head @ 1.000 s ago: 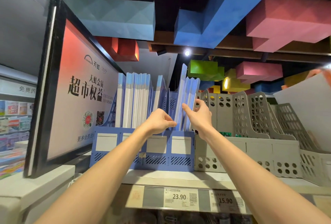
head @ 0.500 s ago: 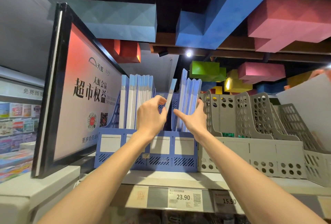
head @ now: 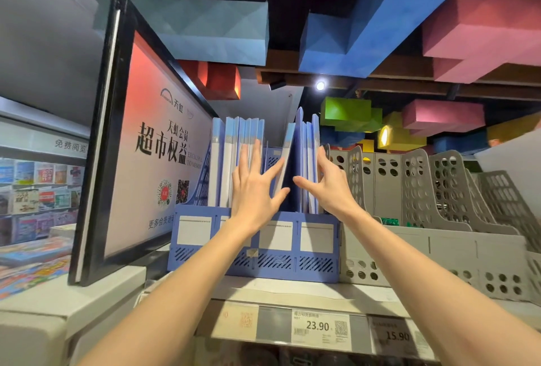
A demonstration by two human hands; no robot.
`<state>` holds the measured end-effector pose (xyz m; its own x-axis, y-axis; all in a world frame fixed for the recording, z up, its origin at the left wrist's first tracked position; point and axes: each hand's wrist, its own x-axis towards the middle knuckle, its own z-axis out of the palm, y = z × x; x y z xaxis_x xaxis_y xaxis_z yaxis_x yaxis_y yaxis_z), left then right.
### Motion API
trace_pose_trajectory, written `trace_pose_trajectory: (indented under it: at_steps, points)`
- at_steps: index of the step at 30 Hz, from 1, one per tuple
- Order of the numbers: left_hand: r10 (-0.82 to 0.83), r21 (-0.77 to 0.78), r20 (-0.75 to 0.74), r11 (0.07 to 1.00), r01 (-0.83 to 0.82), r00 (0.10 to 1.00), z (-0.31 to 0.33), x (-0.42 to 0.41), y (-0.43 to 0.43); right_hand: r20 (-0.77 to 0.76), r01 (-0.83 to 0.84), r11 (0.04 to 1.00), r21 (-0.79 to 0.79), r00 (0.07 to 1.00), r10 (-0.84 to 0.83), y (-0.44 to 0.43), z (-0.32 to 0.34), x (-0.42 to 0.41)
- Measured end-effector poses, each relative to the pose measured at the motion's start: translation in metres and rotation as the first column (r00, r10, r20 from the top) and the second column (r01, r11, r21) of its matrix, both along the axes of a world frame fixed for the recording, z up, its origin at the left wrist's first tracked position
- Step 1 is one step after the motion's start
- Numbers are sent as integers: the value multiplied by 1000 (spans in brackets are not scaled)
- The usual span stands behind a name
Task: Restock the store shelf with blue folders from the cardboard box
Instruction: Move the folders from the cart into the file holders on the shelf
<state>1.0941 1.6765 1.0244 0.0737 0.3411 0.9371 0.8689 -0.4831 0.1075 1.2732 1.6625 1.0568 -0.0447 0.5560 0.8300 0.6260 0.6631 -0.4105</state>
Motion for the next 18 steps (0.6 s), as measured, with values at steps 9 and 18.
trace_pose_trajectory:
  at_steps: [9, 18]
  points:
    - [91, 17, 100, 996, -93, 991, -5, -11, -1, -40, 27, 992, -121, 999, -32, -5, -30, 5]
    - [115, -91, 5, 989, -114, 993, -6, -10, -9, -63, 44, 982, -184, 996, -56, -7, -30, 1]
